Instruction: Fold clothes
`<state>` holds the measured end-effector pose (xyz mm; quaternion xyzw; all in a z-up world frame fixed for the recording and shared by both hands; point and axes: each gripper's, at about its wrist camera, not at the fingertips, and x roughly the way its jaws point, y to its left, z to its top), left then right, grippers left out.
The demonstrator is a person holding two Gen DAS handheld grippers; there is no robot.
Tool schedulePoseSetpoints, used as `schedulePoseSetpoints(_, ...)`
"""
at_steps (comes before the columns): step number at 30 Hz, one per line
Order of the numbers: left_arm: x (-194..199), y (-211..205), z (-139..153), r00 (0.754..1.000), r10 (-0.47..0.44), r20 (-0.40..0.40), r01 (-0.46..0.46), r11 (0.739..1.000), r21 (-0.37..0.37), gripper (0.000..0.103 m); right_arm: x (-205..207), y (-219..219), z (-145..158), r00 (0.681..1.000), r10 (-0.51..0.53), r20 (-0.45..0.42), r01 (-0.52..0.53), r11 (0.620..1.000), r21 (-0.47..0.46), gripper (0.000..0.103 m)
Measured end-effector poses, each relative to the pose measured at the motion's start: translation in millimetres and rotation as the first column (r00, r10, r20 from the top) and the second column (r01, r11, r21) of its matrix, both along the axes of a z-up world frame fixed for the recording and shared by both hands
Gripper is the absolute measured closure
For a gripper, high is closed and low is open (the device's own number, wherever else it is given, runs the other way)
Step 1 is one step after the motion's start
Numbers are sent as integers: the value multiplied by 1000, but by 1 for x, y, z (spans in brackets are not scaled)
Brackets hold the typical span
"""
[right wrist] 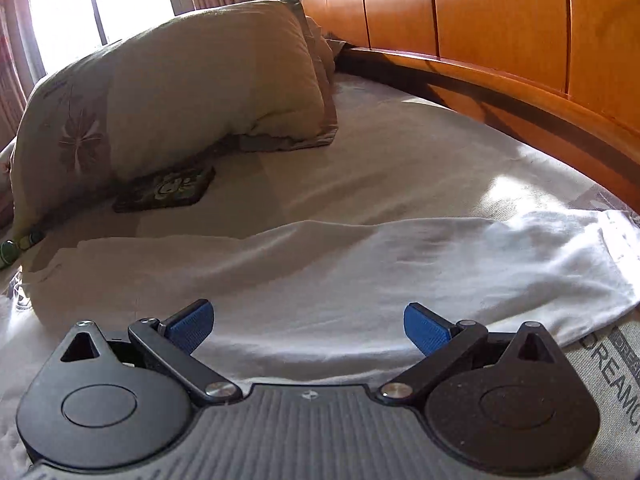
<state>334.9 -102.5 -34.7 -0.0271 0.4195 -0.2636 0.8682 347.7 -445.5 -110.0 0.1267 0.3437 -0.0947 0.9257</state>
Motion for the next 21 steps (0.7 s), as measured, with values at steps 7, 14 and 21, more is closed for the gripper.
schedulePoseSetpoints(7, 100, -89, -1, 988, -110, -106, 99, 989, -108, 2, -1, 16, -14, 999, 39, -23, -42, 989, -145, 0)
schedulePoseSetpoints(14, 181, -169, -73, 921, -149, -360, 49, 961, -272, 2, -11, 15, -17, 998, 57, -5, -57, 985, -162, 0)
schedulePoseSetpoints(21, 215, -166, -82, 973, 34, -229, -91, 965, -246, 2, -13, 16, -18, 998, 59, 2, -58, 985, -163, 0)
